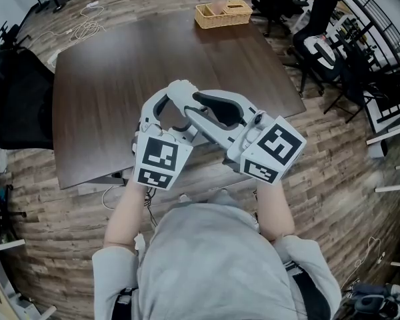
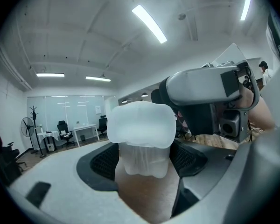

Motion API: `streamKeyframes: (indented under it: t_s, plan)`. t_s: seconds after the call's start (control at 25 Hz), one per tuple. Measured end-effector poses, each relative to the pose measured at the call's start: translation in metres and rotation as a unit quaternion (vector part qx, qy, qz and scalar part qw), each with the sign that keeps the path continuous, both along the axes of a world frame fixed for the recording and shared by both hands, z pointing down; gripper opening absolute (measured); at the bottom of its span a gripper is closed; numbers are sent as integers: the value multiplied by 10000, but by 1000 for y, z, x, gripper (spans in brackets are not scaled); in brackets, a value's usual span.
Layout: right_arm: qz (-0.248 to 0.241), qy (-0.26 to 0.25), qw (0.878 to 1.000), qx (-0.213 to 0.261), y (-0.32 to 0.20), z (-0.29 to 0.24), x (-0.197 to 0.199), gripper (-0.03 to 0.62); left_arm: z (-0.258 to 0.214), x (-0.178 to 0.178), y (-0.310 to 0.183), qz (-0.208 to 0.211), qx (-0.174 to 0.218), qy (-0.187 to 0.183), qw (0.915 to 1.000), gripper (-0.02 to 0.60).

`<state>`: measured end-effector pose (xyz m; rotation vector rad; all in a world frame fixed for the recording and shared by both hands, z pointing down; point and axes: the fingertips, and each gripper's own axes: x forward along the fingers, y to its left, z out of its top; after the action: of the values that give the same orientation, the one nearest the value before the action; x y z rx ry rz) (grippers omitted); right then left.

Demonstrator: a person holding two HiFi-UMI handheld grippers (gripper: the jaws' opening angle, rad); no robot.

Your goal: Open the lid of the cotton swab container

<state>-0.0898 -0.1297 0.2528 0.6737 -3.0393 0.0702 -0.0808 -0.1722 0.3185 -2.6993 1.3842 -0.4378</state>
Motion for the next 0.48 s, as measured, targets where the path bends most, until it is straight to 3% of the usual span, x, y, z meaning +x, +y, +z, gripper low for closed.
streamKeyframes:
  t_s: [0.48]
  plan:
    - [441,-115,9989,71,-11,1,18,104,-10,0,4,61,265,128,9995,325]
